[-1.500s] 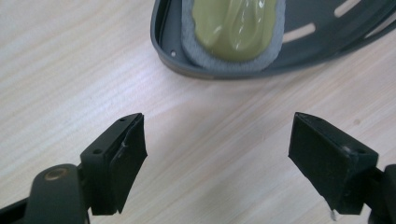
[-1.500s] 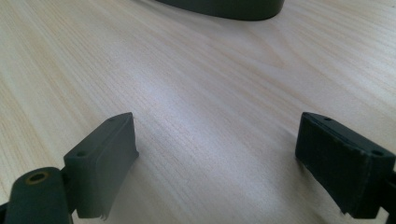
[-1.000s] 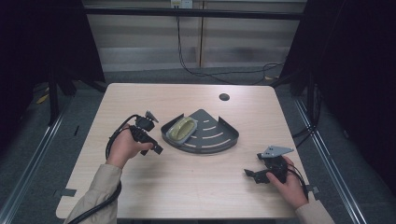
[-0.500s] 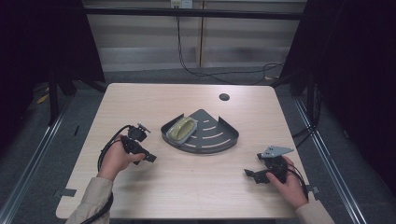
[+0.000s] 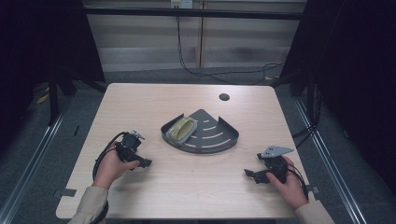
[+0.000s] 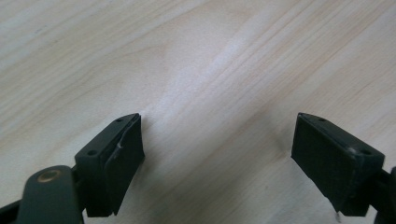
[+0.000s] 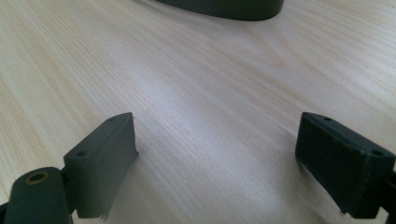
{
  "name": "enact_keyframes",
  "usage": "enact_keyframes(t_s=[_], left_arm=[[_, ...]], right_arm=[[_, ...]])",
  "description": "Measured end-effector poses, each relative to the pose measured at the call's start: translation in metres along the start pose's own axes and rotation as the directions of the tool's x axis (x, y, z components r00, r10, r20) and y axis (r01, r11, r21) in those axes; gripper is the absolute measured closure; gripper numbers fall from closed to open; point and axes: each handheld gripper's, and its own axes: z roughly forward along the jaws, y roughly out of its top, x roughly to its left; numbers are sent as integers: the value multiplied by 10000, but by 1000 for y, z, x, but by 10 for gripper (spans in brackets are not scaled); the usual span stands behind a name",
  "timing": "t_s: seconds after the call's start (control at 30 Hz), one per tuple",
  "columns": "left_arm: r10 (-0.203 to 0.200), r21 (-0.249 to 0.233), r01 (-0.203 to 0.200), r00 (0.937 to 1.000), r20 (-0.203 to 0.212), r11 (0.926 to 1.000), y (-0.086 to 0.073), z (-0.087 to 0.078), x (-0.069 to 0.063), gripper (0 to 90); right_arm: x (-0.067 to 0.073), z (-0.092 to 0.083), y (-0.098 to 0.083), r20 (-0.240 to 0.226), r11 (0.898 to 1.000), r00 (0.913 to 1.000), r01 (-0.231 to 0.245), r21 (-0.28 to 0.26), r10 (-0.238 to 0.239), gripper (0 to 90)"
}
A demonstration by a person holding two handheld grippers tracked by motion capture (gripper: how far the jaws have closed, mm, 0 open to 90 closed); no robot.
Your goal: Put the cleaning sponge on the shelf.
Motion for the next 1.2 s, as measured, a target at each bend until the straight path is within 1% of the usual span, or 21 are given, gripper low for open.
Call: enact_keyframes(t_s=[0.03,0.13,0.17,0.3,0.37,0.5,0.57,0.63,0.67,0.7,0.73,0.77,0.8,0.83,0.9,0.93,0.97,1.0,1.1,1.13,1.2], left_arm=[[23,-66,-23,10000,-8,10000,-2,-1,0,163],[361,-269,-362,9993,-44,9990,-5,0,0,159],[574,-304,-577,9983,-122,9979,-7,0,-1,155],[825,-543,-837,9963,-243,9950,-11,0,-2,147],[712,-751,-726,9972,-204,9945,-13,1,-3,146],[744,-928,-754,9971,-143,9928,-16,1,-2,139],[816,-1069,-834,9964,-206,9908,-18,1,-1,130],[727,-1208,-748,9971,-214,9899,-20,2,-1,116],[798,-1248,-825,9965,-263,9887,-20,2,-1,116],[664,-1345,-697,9974,-289,9885,-21,2,-2,115],[798,-1368,-819,9966,-208,9872,-22,2,-1,113],[807,-1432,-837,9964,-270,9861,-23,2,-1,112],[698,-1472,-728,9972,-256,9864,-23,2,-2,112],[654,-1586,-687,9975,-262,9850,-24,3,-2,110],[778,-1596,-814,9966,-288,9838,-25,2,-1,108],[727,-1679,-763,9970,-279,9828,-26,3,-1,107],[793,-1695,-844,9962,-366,9819,-26,2,-1,107],[704,-1775,-745,9971,-291,9813,-27,3,-1,106],[789,-1926,-837,9963,-326,9777,-29,3,-1,101],[719,-2061,-762,9970,-285,9756,-30,4,-1,98],[770,-2156,-807,9967,-257,9731,-32,4,0,88]], right_arm=[[0,0,0,-7,10000,10000,-2,-3,2,120],[0,0,0,-4,10000,10000,2,-1,-2,120],[0,0,0,0,10000,10000,1,0,-1,120],[0,0,0,1,10000,10000,2,-1,-2,120],[0,0,0,-22,10000,10000,-2,-14,2,120],[0,0,0,8,10000,10000,-2,2,2,121],[0,0,0,4,10000,10000,-2,-2,2,120],[0,0,0,9,10000,10000,-8,-1,8,121],[0,0,0,4,10000,10000,-12,-3,12,121],[0,0,0,9,10000,10000,-6,-2,6,120],[0,0,0,8,10000,10000,-2,0,2,121],[0,0,0,8,10000,10000,-8,-2,8,120],[0,0,0,8,10000,10000,-3,0,3,120],[0,0,0,8,10000,10000,-3,0,3,120],[0,0,0,10,10000,10000,-6,-3,6,120],[0,0,0,-9,10000,10000,-6,-9,6,120],[0,0,0,9,10000,10000,-3,1,3,121],[0,0,0,10,10000,10000,-5,1,5,121],[0,0,0,-18,10000,10000,-6,-14,6,121],[0,0,0,12,10000,10000,-1,3,1,121],[0,0,0,6,10000,10000,-4,-1,4,120]])
